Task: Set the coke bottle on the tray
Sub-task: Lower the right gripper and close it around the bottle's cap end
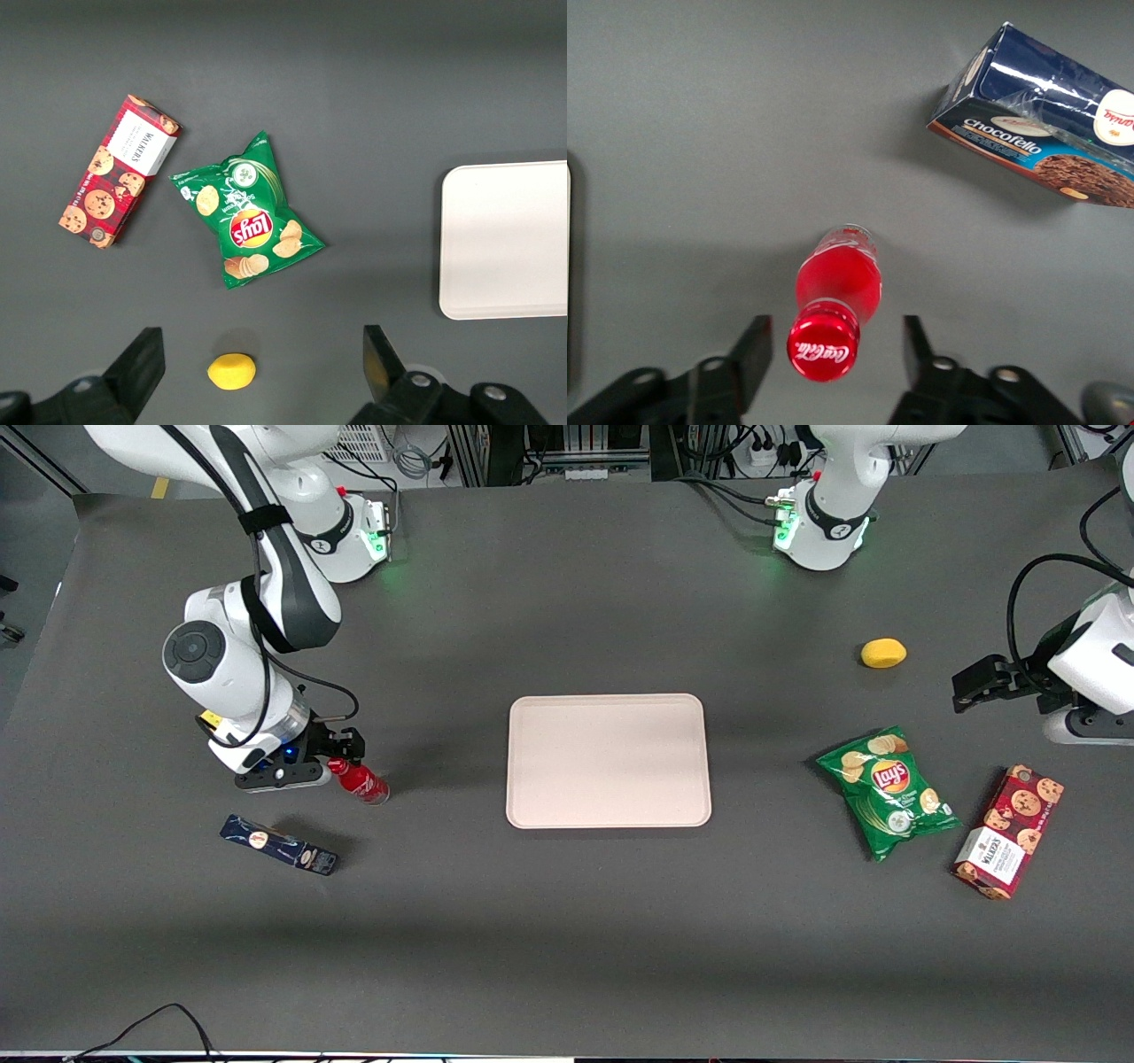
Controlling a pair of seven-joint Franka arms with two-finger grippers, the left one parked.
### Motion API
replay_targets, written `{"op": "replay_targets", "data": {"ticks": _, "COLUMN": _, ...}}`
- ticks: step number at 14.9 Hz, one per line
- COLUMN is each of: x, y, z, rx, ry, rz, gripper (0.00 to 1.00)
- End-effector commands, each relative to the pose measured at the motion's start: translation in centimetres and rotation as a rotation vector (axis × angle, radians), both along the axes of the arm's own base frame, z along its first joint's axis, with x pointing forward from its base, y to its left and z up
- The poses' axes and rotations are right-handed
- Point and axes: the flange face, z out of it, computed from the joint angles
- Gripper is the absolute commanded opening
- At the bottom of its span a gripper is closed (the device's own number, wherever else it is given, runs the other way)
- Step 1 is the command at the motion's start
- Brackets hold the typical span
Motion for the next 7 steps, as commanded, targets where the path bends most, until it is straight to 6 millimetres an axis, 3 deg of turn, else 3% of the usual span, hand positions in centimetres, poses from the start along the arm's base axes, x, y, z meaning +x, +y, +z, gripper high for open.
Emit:
{"op": "replay_targets", "data": {"ticks": 1, "x": 0.57, "y": 0.51, "z": 0.14, "rx": -0.010, "ry": -0.016, "rz": -0.008, "gripper": 0.39}}
{"op": "replay_targets", "data": {"ticks": 5, "x": 0.62, "y": 0.52, "z": 0.20, "rx": -0.010, "ry": -0.017, "rz": -0.011, "gripper": 0.02}}
{"op": "replay_targets", "data": {"ticks": 7, "x": 0.60, "y": 0.52, "z": 0.27, "rx": -0.010, "ry": -0.017, "rz": -0.012, "gripper": 0.00}}
